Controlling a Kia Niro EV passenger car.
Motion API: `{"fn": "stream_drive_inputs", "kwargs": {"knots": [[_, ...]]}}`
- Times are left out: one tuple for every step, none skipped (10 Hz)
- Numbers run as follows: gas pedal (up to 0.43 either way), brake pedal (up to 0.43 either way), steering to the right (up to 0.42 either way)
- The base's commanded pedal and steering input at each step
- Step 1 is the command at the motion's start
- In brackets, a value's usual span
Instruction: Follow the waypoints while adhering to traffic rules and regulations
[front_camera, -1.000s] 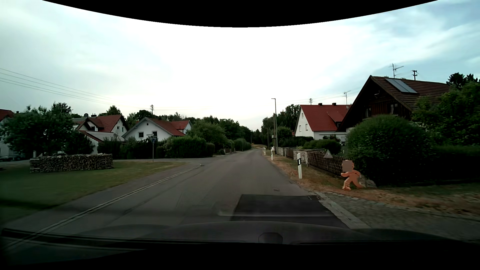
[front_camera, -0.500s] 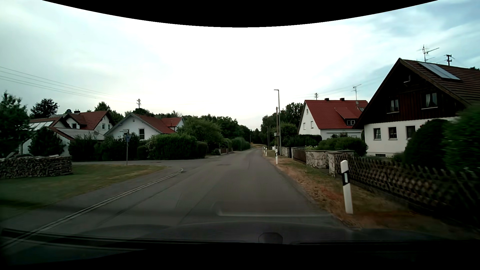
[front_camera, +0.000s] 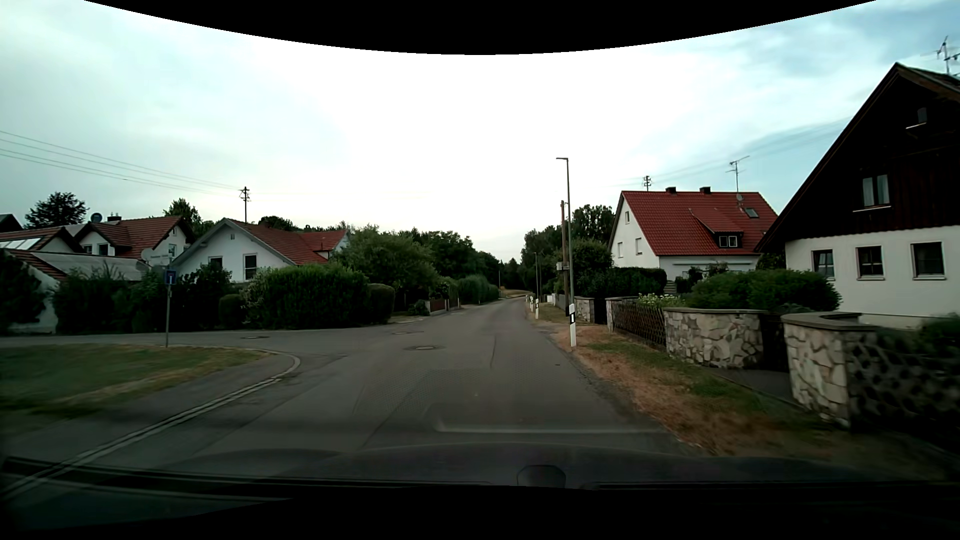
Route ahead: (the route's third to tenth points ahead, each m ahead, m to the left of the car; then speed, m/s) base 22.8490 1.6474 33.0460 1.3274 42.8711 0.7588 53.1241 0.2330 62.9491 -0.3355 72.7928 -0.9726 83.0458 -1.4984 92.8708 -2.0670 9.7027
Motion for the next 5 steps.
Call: {"fn": "stream_drive_inputs", "kwargs": {"knots": [[0.079, 0.006, -0.012], [0.079, 0.006, -0.012], [0.079, 0.006, -0.013], [0.079, 0.006, -0.013], [0.079, 0.006, -0.013]]}}
